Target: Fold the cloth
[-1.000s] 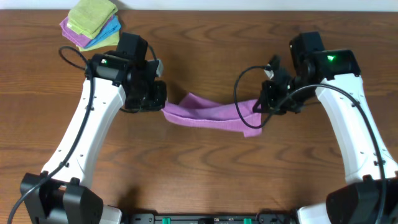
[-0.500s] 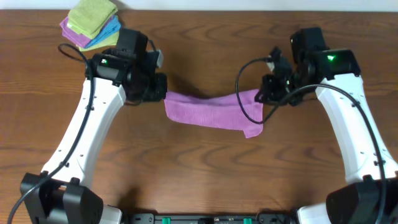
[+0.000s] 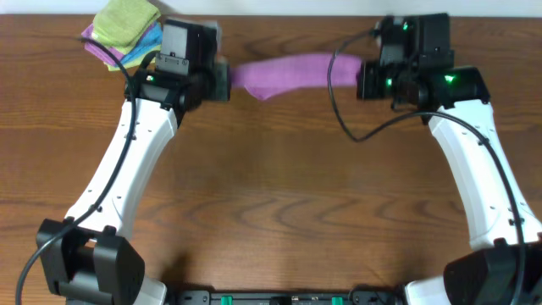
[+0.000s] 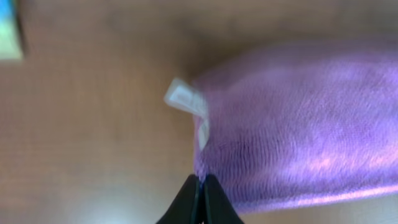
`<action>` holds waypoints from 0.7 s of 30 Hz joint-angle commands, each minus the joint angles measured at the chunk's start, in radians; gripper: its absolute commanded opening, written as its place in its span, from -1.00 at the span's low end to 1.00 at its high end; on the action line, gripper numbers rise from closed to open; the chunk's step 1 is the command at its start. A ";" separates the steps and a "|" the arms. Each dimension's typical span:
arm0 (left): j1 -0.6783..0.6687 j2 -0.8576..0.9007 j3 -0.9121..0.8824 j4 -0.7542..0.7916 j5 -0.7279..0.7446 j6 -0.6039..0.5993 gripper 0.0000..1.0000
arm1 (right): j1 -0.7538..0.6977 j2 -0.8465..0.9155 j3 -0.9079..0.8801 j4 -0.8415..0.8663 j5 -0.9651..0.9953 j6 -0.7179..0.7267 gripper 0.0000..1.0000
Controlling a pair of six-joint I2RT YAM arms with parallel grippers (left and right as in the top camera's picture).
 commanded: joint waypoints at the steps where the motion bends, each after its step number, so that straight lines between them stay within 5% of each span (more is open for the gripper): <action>1: 0.006 -0.006 -0.002 -0.253 0.062 -0.013 -0.89 | 0.007 0.000 0.004 -0.190 -0.112 0.018 -0.03; 2: 0.006 -0.006 -0.002 -0.336 0.062 -0.013 -0.82 | 0.007 0.000 0.004 -0.259 -0.117 0.017 0.42; 4: 0.006 -0.006 -0.002 -0.394 0.065 -0.013 -0.63 | 0.006 0.000 0.004 -0.318 -0.115 0.015 0.80; 6: 0.006 -0.006 -0.002 -0.411 0.066 -0.012 -0.25 | 0.005 0.000 0.004 -0.343 -0.113 0.000 0.82; 11: 0.006 -0.006 -0.002 -0.467 0.072 -0.011 0.12 | 0.006 0.000 0.004 -0.348 -0.113 -0.002 0.72; 13: 0.006 -0.006 -0.002 -0.482 0.063 0.012 0.09 | 0.006 0.000 0.004 -0.347 -0.113 -0.002 0.67; 15: 0.006 -0.006 -0.002 -0.469 0.002 0.010 0.03 | 0.007 0.001 0.003 -0.321 -0.113 -0.003 0.43; 17: 0.006 -0.006 -0.002 -0.407 -0.076 -0.009 -0.04 | 0.026 0.001 -0.002 -0.238 -0.100 -0.024 -0.47; 18: 0.006 -0.006 -0.002 -0.370 -0.091 -0.018 -0.29 | 0.038 0.003 -0.006 -0.206 -0.080 -0.024 -0.97; 21: 0.006 -0.006 -0.002 -0.275 -0.092 -0.025 -0.77 | 0.078 0.028 -0.006 -0.142 -0.012 -0.024 -0.97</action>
